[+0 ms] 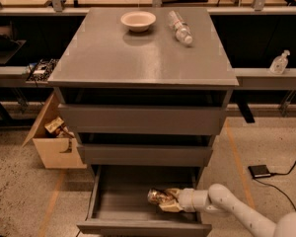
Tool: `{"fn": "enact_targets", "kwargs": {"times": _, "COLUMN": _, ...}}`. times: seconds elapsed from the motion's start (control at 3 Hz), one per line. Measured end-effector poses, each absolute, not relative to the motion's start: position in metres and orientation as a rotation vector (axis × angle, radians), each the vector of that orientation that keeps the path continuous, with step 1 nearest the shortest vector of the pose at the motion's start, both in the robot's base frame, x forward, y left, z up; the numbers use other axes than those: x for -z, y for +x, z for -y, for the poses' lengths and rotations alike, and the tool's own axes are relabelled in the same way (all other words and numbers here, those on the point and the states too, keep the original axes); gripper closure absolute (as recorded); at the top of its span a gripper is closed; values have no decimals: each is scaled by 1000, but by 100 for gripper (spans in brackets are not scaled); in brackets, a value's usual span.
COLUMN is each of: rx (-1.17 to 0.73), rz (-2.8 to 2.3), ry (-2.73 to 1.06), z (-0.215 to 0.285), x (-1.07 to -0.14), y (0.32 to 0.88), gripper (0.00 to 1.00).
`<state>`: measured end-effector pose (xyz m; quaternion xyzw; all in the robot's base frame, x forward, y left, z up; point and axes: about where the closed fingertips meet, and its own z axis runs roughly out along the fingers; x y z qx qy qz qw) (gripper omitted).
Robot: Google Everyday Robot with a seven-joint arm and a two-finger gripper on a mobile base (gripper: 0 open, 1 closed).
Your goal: Pick orange can from bottom drawer and place on counter
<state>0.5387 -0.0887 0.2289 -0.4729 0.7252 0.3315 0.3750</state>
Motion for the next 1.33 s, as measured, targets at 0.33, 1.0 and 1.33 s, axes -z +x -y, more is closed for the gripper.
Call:
{"fn": "enact_targets", "kwargs": {"times": 0.33, "rx": -819, "rz": -1763, "ry": -1213, "z": 117, "x": -286, "y": 507, "gripper": 100}}
{"fn": "enact_targets", "kwargs": {"times": 1.0, "rx": -833, "rz": -1732, "ry": -1245, "z": 126, "x": -303, "y": 507, "gripper": 100}}
{"fn": "enact_targets", "kwargs": {"times": 1.33, "rx": -869, "rz": -1650, "ry": -1333, "z": 138, "x": -357, "y": 499, "gripper": 100}}
